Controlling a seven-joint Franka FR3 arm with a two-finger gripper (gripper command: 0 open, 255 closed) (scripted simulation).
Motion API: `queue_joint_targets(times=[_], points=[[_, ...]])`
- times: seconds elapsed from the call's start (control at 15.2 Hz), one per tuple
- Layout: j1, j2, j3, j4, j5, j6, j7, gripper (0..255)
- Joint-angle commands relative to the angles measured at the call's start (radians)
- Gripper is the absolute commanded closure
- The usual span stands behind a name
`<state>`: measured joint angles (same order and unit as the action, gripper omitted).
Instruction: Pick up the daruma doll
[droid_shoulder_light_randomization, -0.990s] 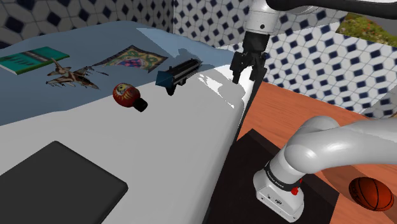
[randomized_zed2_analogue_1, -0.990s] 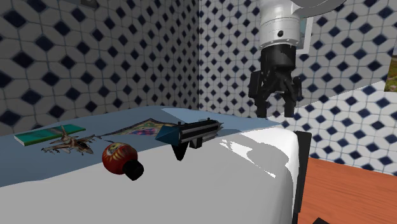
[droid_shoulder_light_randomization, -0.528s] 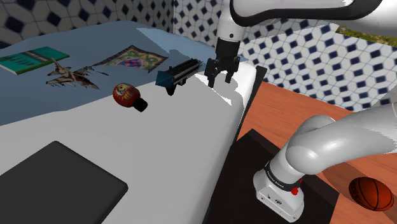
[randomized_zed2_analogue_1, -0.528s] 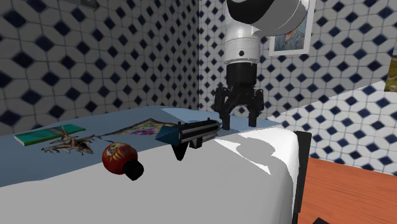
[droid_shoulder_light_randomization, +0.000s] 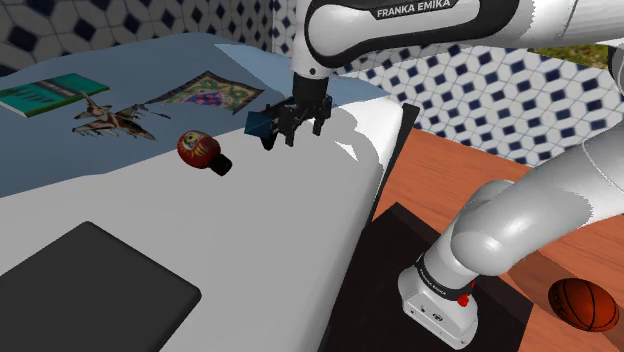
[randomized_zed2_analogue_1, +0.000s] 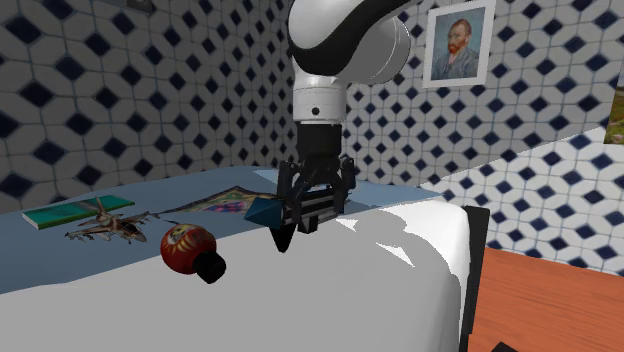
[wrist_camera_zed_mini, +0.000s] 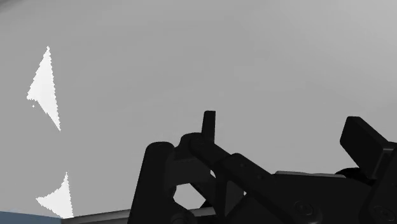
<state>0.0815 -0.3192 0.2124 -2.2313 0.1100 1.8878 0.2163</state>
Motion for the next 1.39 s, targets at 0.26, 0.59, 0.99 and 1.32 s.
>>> queue_joint_targets(times=[0.26, 0.59, 0.99, 1.32], points=[[0.022, 0.199, 0.067, 0.126, -0.078, 0.111, 0.046, 0], [0.055, 0.372, 0.112, 0.259, -0.177, 0.17, 0.105, 0], [0.123, 0.589, 0.134, 0.458, -0.318, 0.195, 0.174, 0], [0.136, 0.632, 0.129, 0.454, -0.345, 0.241, 0.191, 0]])
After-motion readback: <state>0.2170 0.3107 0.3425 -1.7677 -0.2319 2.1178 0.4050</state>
